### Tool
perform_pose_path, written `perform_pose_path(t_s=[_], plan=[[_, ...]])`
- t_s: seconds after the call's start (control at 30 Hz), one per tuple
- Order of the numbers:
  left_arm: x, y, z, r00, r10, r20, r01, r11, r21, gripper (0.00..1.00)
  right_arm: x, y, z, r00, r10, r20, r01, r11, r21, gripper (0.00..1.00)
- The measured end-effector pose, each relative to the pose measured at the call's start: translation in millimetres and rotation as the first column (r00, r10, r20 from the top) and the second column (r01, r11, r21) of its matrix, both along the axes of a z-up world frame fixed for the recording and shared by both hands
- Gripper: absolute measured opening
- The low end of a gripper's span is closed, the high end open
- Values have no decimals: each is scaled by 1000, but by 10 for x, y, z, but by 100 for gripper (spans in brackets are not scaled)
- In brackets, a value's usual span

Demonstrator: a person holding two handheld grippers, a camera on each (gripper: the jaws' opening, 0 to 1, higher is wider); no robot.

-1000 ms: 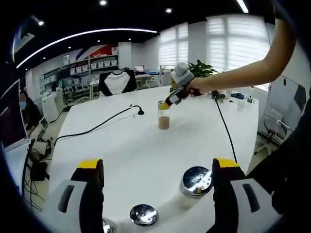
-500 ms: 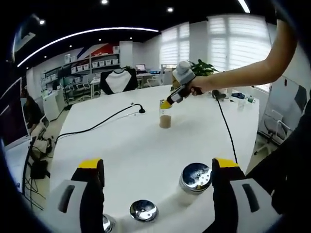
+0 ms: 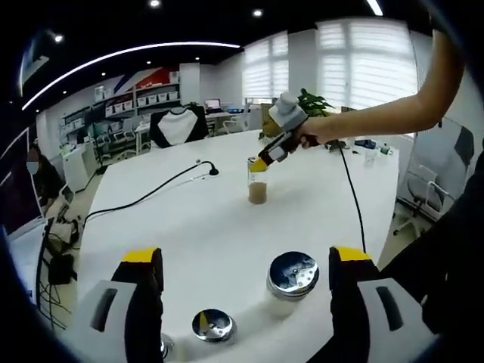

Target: Rotate the seasoning bottle until the label or dispensing opening points toward the visible target arrow and the bottle remains upright within the marked orientation range

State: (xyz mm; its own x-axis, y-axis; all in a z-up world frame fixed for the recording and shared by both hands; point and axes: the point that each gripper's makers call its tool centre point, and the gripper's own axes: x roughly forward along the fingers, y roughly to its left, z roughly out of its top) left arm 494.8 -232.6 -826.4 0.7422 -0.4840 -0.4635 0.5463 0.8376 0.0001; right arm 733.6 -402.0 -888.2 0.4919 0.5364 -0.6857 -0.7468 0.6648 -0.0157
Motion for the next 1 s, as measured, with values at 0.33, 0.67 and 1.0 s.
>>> perform_pose_path(t_s=[0.33, 0.67, 1.0], plan=[[-137, -116, -30, 999, -38, -7, 38, 999, -4, 96, -506, 20, 65, 1000, 23, -2, -23, 1000, 21, 37], [-235, -250, -61, 996, -89, -17, 89, 996, -18, 94, -919, -8, 79, 998, 63, -22, -63, 998, 26, 37], [-353, -335, -64, 992, -127, -16, 126, 992, -18, 94, -1395, 74, 79, 988, 152, -39, -152, 988, 13, 37]])
